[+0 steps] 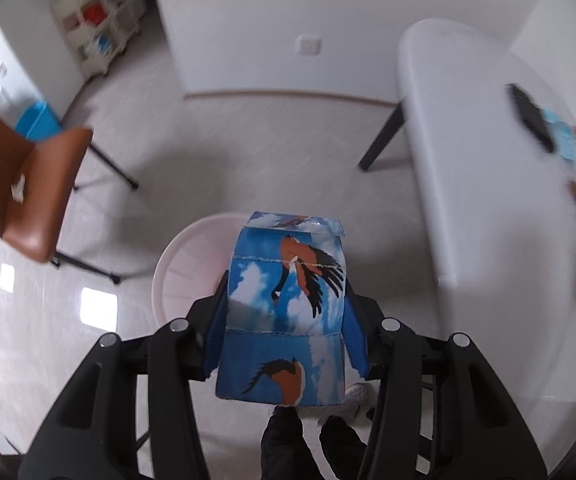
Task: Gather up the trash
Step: 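Carry both items over the wastebasket and open both tools to drop them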
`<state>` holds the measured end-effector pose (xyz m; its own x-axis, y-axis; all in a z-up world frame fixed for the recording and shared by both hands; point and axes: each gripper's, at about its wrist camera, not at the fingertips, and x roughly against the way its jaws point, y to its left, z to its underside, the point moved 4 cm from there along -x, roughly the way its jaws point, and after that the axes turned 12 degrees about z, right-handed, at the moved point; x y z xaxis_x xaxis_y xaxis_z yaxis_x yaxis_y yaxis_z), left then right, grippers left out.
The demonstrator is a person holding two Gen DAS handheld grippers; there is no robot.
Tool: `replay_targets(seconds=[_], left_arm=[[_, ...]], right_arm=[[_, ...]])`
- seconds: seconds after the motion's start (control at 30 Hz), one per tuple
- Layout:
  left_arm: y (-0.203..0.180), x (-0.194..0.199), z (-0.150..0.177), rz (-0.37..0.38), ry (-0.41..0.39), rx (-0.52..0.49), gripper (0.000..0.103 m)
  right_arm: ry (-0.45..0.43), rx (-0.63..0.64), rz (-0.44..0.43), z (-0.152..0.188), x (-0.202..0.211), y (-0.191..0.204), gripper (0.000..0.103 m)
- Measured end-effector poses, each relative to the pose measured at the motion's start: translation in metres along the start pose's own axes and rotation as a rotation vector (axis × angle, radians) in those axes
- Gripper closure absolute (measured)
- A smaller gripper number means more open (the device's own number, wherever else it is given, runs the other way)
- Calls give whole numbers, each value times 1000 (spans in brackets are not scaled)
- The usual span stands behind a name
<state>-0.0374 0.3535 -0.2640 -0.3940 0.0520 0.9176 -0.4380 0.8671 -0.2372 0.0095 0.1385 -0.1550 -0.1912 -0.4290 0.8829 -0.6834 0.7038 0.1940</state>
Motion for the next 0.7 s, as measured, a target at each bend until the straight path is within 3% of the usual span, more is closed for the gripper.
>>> replay_targets(seconds=[0.1,0.17,0.33,0.5,0.7], left_arm=[[36,-31,3,-6,52,61,52],[55,-48,5,0,90,108,32],[73,-58,12,-8,100,165,13],[81,-40,13,-13,74,184,12],[100,15,21,-57,-24,241,8]], right_arm=[[21,17,-1,-12,-12,15,58],[34,31,1,-17,-18,25,58],[63,69,2,-27,-34,45,58],[79,120,-5,-35,-49,66,57],[111,220,-11,-48,-84,97,57]])
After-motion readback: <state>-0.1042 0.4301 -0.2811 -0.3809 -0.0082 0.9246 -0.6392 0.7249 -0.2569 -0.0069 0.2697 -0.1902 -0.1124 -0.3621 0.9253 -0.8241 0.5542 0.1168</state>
